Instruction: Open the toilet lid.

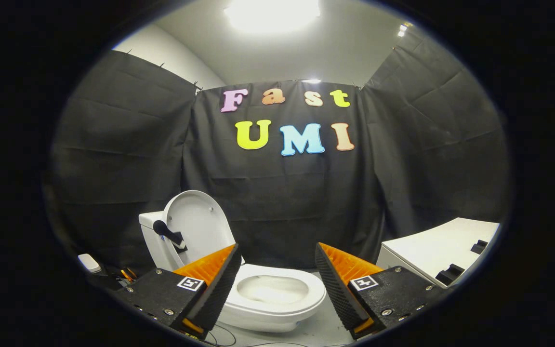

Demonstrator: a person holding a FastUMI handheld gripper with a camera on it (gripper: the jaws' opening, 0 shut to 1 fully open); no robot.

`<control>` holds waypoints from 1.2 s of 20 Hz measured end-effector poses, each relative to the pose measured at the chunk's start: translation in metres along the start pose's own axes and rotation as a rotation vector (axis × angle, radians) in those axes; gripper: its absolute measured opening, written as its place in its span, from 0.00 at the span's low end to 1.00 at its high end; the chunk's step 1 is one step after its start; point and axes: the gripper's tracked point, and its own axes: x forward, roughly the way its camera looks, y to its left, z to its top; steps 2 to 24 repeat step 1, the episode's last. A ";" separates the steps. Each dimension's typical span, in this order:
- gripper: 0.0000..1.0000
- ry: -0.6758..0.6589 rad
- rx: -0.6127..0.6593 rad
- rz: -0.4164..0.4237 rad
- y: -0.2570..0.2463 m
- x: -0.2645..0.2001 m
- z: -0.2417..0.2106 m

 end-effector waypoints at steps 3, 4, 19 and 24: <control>0.95 0.000 0.001 0.000 -0.001 0.000 -0.001; 0.95 0.000 0.001 0.000 -0.001 0.000 -0.001; 0.95 0.000 0.001 0.000 -0.001 0.000 -0.001; 0.95 0.000 0.001 0.000 -0.001 0.000 -0.001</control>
